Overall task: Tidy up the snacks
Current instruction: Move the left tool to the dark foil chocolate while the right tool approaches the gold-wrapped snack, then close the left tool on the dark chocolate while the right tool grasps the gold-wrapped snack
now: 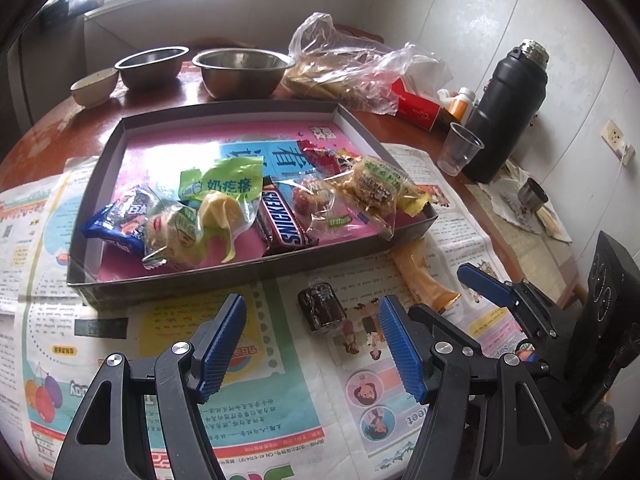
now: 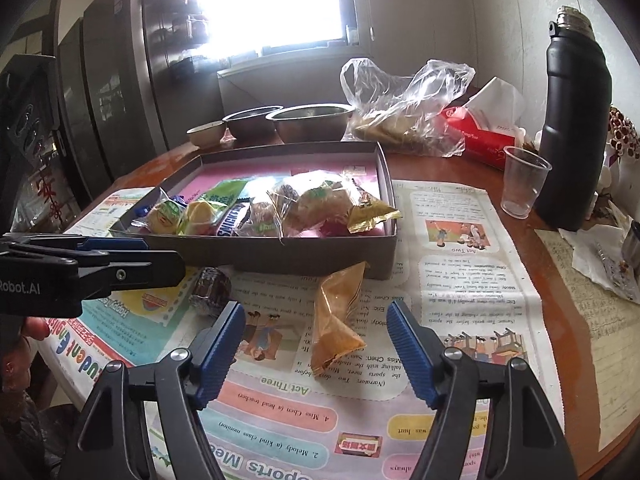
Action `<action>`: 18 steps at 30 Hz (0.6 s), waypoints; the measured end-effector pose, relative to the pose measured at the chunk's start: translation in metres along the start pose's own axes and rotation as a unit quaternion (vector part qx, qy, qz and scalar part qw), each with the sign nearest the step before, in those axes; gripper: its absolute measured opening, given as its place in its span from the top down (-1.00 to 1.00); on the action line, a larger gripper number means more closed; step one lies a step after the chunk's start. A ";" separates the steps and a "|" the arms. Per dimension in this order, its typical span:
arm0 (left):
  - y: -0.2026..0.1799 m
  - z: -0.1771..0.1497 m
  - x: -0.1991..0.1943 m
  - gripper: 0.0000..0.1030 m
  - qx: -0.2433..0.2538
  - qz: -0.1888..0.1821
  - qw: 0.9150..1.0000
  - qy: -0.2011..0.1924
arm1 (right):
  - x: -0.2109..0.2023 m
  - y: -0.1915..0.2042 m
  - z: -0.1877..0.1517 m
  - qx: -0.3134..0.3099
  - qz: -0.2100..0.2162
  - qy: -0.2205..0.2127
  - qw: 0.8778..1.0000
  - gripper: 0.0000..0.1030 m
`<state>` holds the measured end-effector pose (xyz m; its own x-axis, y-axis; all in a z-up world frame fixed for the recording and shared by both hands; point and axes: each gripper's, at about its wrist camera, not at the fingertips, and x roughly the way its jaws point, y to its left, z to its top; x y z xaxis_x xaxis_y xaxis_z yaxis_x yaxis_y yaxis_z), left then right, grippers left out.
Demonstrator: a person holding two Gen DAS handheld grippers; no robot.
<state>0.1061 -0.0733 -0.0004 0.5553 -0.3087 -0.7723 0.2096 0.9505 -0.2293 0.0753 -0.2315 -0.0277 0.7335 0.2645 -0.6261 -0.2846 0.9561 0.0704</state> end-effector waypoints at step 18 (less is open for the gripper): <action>-0.001 -0.005 0.042 0.18 -0.016 0.001 1.000 0.025 | 0.019 -0.003 -0.003 -0.012 0.003 0.010 1.000 0.56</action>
<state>0.1251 -0.0870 -0.0360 0.5144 -0.3063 -0.8010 0.1829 0.9517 -0.2465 0.0882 -0.2301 -0.0422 0.7196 0.2670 -0.6410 -0.3030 0.9513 0.0560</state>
